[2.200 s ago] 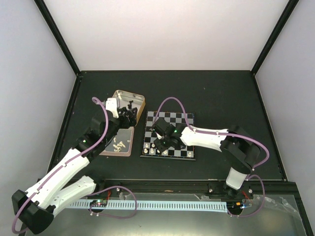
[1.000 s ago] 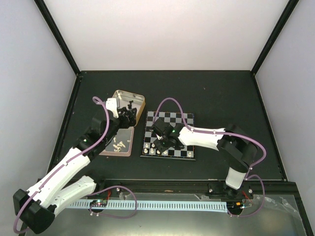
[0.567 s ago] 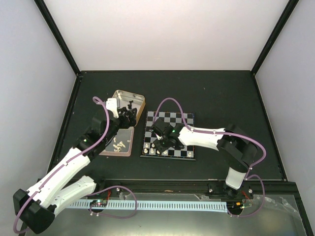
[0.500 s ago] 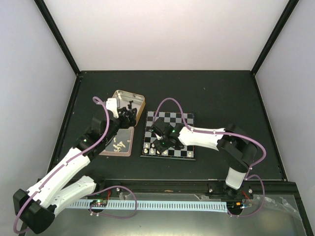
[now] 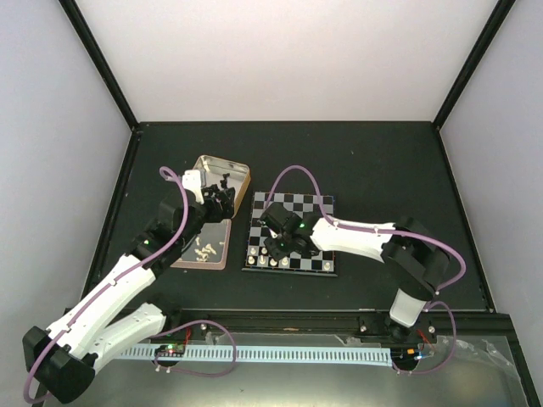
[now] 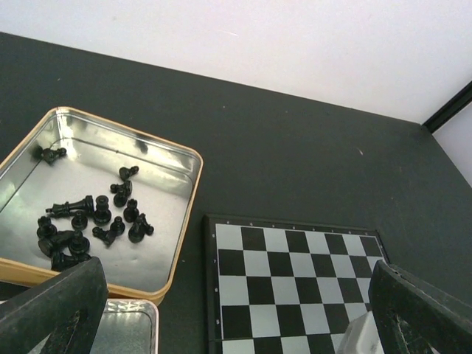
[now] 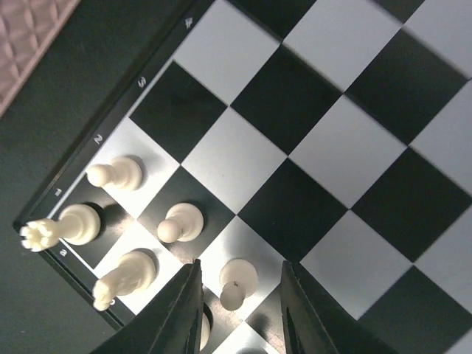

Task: Set up the chess pieces on the board
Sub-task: Place the chess piece on the chessboard, then pick up the chess piece from the storage box.

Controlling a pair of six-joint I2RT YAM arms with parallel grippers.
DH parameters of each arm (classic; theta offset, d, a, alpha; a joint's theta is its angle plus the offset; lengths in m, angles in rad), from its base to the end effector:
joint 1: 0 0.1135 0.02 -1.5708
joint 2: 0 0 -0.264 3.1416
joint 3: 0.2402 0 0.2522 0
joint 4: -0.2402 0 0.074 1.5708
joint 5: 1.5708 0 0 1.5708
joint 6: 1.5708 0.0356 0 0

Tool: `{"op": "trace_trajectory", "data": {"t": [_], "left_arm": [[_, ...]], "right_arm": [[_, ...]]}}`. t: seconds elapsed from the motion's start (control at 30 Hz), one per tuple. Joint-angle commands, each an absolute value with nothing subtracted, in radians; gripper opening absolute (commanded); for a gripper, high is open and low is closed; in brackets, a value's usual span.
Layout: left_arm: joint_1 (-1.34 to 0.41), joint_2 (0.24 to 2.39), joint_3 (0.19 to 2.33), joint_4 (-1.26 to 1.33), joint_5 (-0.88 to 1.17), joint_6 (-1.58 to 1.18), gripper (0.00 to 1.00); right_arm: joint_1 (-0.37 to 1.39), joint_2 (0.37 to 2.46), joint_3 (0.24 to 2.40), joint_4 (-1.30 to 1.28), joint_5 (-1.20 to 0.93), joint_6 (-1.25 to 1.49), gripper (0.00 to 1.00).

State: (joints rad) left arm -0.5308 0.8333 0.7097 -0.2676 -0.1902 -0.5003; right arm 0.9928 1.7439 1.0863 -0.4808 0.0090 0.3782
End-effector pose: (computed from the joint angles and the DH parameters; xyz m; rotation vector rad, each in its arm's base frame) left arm 0.1704 -0.0922 0.2967 -0.0963 1.9846 -0.4897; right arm 0.1871 0.2862 0.1718 -0.8373 2.6476 0.3764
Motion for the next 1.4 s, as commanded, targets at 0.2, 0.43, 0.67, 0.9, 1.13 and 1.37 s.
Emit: {"op": "trace_trajectory", "data": {"t": [0.2, 0.43, 0.67, 0.9, 1.13, 1.37], "left_arm": [[-0.507, 0.842, 0.699, -0.429, -0.235, -0.602, 0.98], [-0.448, 0.914, 0.62, -0.642, -0.25, -0.729, 0.68], [-0.332, 1.059, 0.583, -0.616, -0.17, -0.729, 0.58], [-0.249, 1.246, 0.635, -0.558, -0.109, -0.677, 0.47], [-0.187, 1.387, 0.671, -0.494, -0.06, -0.642, 0.4], [-0.169, 1.437, 0.676, -0.473, -0.047, -0.619, 0.26]], "right_arm": [[0.996, 1.59, 1.101, -0.499, 0.153, 0.438, 0.3], [0.992, 1.525, 1.068, -0.486, 0.198, 0.451, 0.3], [0.992, 1.524, 1.05, -0.479, 0.186, 0.439, 0.29], [0.989, 1.504, 1.021, -0.467, 0.182, 0.434, 0.29], [0.988, 1.486, 1.006, -0.467, 0.188, 0.431, 0.28], [0.986, 1.484, 1.003, -0.469, 0.198, 0.433, 0.26]]}}
